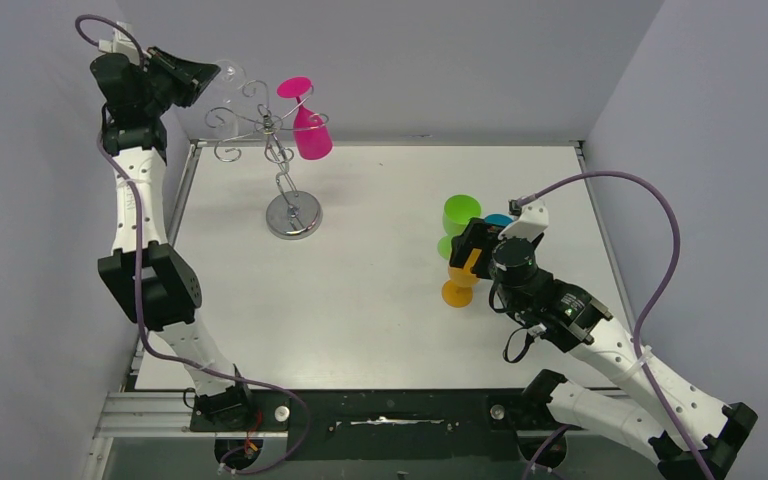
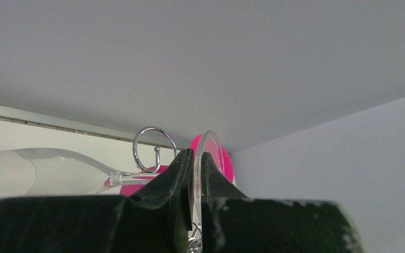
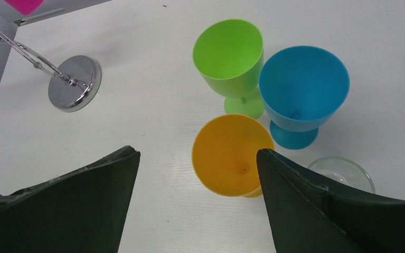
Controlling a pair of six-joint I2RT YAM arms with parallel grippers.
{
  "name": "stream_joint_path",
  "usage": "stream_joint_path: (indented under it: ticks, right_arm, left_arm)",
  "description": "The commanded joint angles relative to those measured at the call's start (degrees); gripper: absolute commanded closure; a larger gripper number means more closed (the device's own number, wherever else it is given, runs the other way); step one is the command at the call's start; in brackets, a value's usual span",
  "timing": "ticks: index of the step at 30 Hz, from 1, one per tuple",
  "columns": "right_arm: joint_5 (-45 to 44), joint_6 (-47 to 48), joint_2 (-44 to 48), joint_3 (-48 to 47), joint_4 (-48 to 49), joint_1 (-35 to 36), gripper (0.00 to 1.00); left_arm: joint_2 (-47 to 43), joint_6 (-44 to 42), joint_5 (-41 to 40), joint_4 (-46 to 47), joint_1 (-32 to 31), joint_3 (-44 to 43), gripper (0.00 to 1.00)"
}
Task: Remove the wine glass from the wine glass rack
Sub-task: Pick up the wine glass from the wine rack, then place the wine glass at the center of the board.
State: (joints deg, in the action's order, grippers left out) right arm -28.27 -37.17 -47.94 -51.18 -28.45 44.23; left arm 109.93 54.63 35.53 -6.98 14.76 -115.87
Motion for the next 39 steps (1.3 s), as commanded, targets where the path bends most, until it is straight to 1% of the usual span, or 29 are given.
stream_joint_path:
  ticks: [1,7,13,17,21,23,25,28,34,37,39]
  right_arm:
    - [-2.32,-0.95,0.79,-0.02,0.84,-0.37,0.16]
    - [-1.89,-0.98,0.58,0.19,1.36,-0.52,0.16]
    - [-1.36,-0.89,-0.01,0.28,1.63,-0.42,0.16]
    - [-0.87,-0.9,-0.21,0.16,1.83,-0.5,0.15]
    - [-0.43,-0.71,-0.05,-0.27,2.08,-0.6,0.15]
    - [0.18,-0.55,0.21,-0.54,2.36,-0.61,0.15]
    - [0.84,-0.18,0.69,-0.52,2.98,-0.64,0.15]
    - [1.04,0.69,0.99,-0.18,3.99,-0.71,0.15]
    - [1.44,1.02,-0.17,-0.78,3.99,-0.8,0.15]
    - [1.88,0.8,-0.62,-0.23,5.14,-0.81,0.15]
    - [2.28,0.88,-1.11,-0.23,5.58,-0.82,0.15]
  left_arm:
    - [-7.29,-5.34,-8.13,4.98,0.63,2.13,1.0]
    - [-13.44,-10.97,-18.99,2.57,0.7,7.46,1.0]
    - [-21.86,-10.04,-29.17,2.86,0.7,16.56,1.0]
    - [-28.79,-8.83,-34.2,3.86,0.66,24.56,1.0]
    - [-34.19,-7.98,-38.73,-3.3,0.13,29.3,1.0]
    - [-36.31,-6.66,-43.76,-8.44,-0.73,30.9,1.0]
    - [-38.52,-4.37,-49.43,-12.36,-2.79,33.25,1.0]
    - [-41.95,-1.46,-54.71,-14.25,-7.12,37.72,1.0]
    - [-48.07,4.07,-61.27,-22.58,-10.69,43.1,1.0]
    - [-52.61,5.56,-61.61,-24.52,-12.6,48.46,1.0]
    - [-56.42,7.3,-63.81,-25.05,-12.99,52.55,1.0]
